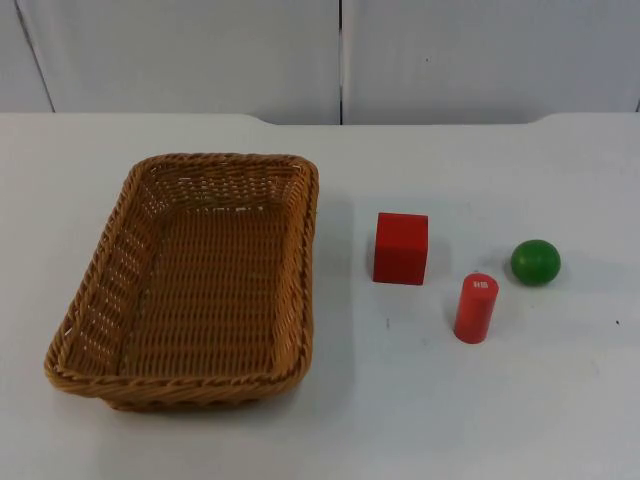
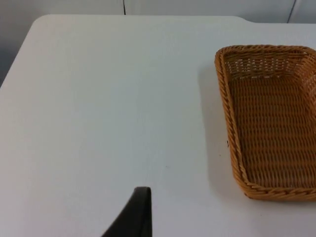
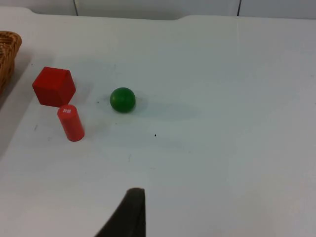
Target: Pick up the basket with the left hand and place the object to the left of the red cylinder into the basket with the right hand.
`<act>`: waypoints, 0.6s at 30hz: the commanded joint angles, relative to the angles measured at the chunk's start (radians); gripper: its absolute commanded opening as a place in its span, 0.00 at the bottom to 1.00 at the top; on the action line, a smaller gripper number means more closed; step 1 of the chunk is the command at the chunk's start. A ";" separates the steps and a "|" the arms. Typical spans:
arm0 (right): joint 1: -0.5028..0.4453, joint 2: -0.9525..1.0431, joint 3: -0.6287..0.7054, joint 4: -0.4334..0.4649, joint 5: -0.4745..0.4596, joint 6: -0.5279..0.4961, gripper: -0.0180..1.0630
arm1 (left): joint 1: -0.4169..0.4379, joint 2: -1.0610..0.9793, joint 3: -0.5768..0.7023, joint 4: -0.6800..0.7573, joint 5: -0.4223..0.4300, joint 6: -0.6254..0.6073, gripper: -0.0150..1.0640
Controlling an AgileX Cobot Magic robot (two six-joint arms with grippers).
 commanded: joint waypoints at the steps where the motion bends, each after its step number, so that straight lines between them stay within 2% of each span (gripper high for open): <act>1: -0.006 -0.004 0.001 0.000 -0.003 -0.009 0.99 | 0.004 0.027 -0.014 -0.026 -0.031 0.001 0.99; 18: -0.006 -0.004 0.001 0.000 -0.003 -0.009 0.99 | 0.004 0.127 -0.045 -0.027 -0.074 0.001 0.99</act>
